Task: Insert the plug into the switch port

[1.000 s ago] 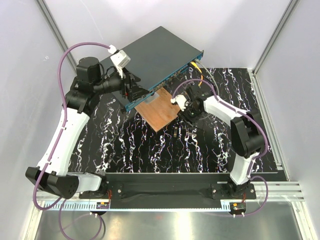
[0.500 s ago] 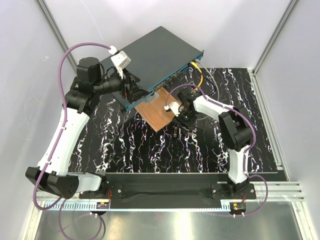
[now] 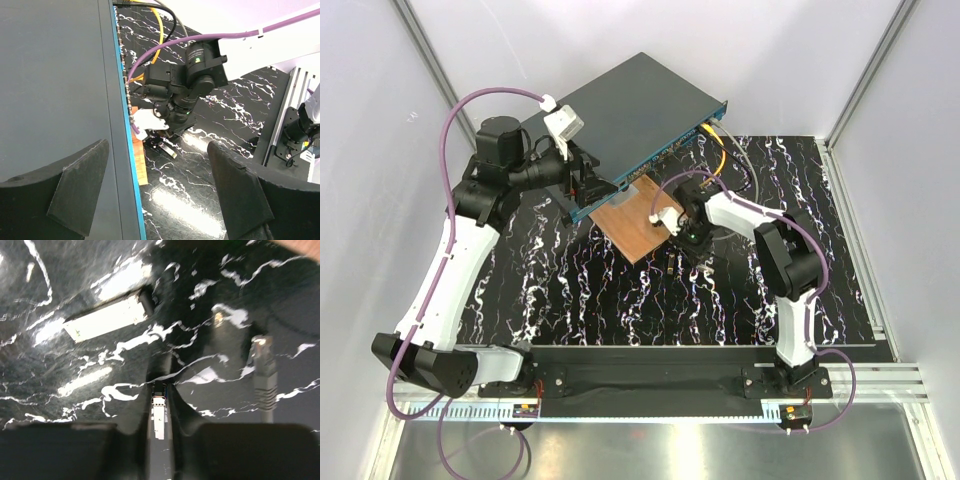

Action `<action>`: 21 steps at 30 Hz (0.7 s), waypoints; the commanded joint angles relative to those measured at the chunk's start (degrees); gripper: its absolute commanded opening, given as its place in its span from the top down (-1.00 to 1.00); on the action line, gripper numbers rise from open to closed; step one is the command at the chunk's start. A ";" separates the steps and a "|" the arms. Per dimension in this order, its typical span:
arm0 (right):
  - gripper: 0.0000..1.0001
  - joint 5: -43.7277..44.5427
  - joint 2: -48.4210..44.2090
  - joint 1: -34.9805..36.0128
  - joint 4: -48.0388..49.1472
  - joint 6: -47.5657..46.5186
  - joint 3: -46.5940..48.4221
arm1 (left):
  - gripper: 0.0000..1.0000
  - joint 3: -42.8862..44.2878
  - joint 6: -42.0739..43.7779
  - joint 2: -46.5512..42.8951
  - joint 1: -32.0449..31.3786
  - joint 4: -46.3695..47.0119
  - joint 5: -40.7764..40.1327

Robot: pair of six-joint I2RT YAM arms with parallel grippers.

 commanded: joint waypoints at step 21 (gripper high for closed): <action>1.00 -21.48 -47.65 -21.87 29.13 53.55 1.62 | -0.79 4.06 12.76 1.23 -17.56 8.81 -12.86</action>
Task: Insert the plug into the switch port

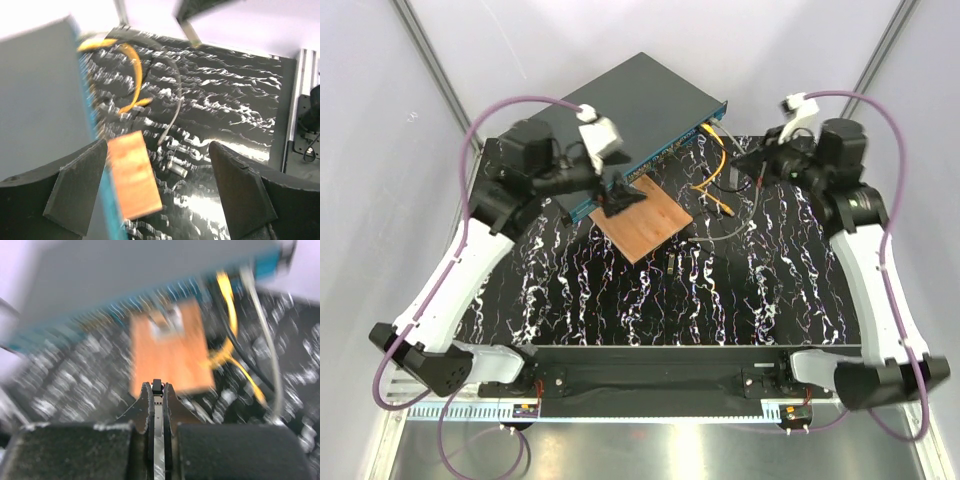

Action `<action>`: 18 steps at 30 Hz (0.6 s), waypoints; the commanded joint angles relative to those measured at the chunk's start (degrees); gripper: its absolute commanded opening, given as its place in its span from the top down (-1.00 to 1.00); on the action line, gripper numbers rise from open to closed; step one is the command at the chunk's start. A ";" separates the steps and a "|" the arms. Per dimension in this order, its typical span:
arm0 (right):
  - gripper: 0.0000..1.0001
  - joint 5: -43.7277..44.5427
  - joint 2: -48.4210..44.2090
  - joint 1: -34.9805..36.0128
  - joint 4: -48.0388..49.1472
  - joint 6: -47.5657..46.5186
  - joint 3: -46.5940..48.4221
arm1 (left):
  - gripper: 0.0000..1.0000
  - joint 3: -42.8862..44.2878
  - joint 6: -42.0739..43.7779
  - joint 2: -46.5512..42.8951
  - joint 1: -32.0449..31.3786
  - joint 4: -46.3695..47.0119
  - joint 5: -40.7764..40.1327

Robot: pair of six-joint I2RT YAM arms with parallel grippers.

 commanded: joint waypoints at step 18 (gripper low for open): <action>1.00 4.29 -8.57 0.14 30.63 37.99 -9.82 | -0.51 10.71 -9.98 14.84 -22.62 17.17 -32.94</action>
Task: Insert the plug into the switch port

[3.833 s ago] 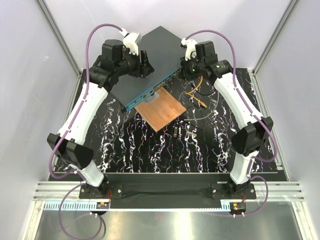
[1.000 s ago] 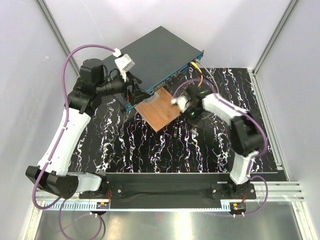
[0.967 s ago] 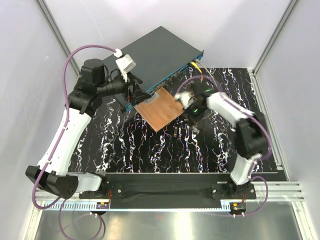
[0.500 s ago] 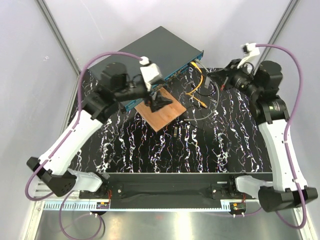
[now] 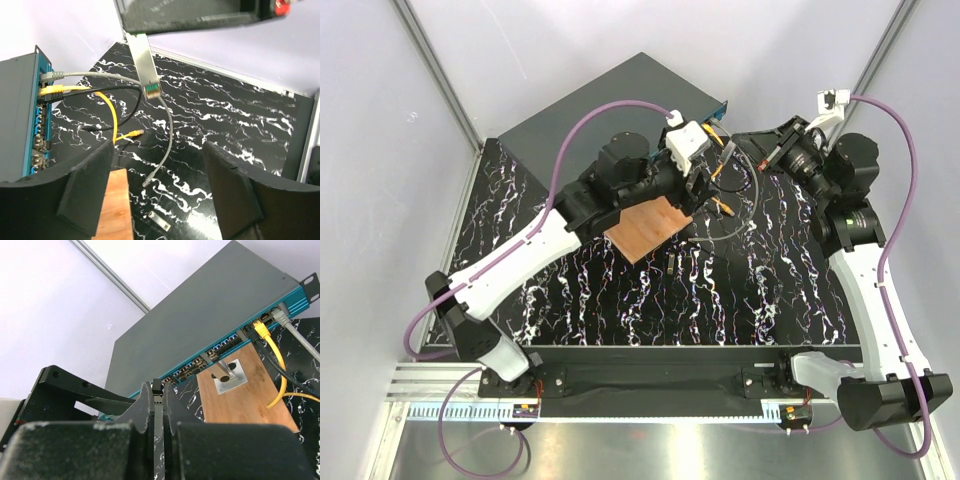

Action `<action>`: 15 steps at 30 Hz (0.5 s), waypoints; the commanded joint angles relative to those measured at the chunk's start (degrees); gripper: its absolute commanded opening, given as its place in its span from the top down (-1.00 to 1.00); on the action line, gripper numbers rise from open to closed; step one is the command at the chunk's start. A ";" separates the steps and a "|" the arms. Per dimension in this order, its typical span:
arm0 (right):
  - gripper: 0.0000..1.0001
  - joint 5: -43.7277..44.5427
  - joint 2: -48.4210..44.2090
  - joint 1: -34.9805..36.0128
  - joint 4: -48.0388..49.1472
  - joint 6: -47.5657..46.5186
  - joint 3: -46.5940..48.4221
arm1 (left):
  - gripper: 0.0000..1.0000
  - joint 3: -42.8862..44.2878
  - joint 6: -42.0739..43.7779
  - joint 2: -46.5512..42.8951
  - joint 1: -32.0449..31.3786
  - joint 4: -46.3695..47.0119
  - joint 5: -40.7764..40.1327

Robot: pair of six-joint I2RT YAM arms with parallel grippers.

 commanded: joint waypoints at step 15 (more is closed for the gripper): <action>1.00 -0.44 -2.96 3.30 9.60 4.23 -3.61 | -0.13 7.87 -4.59 4.24 -0.78 6.05 -2.81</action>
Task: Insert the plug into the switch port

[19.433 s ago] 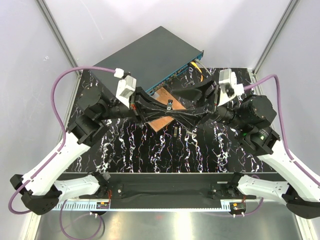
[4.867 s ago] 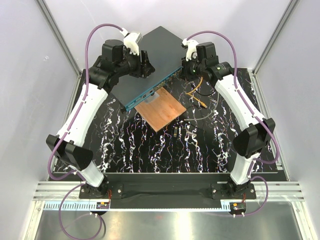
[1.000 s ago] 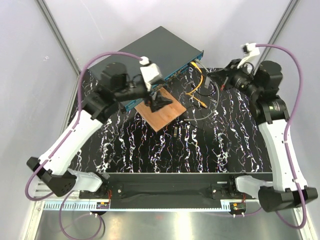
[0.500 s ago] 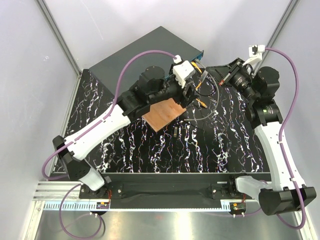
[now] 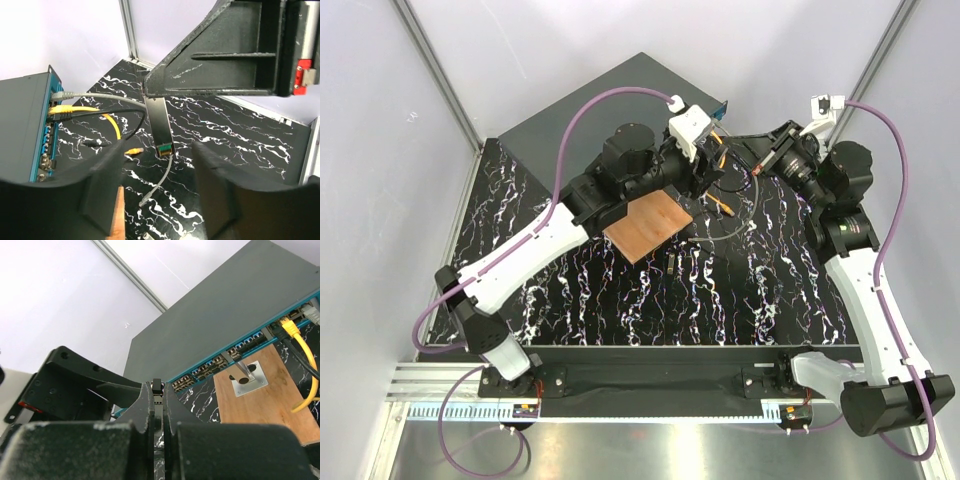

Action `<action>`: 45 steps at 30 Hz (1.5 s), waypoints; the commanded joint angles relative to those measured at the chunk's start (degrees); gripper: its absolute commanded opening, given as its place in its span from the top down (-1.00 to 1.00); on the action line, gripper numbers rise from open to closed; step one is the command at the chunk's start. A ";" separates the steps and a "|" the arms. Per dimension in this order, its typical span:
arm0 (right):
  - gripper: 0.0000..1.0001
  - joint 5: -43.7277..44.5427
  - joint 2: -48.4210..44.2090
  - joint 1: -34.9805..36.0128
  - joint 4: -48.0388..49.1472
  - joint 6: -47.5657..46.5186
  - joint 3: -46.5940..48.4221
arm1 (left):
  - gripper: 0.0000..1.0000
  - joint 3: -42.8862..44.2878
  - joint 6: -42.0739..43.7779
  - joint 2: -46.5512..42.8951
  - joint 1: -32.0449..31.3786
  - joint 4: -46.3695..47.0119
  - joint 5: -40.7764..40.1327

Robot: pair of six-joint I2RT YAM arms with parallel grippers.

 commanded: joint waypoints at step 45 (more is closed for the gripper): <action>-0.25 -26.06 1.99 13.03 -58.05 -94.94 18.96 | 0.99 5.88 34.96 -2.97 2.33 -35.53 26.99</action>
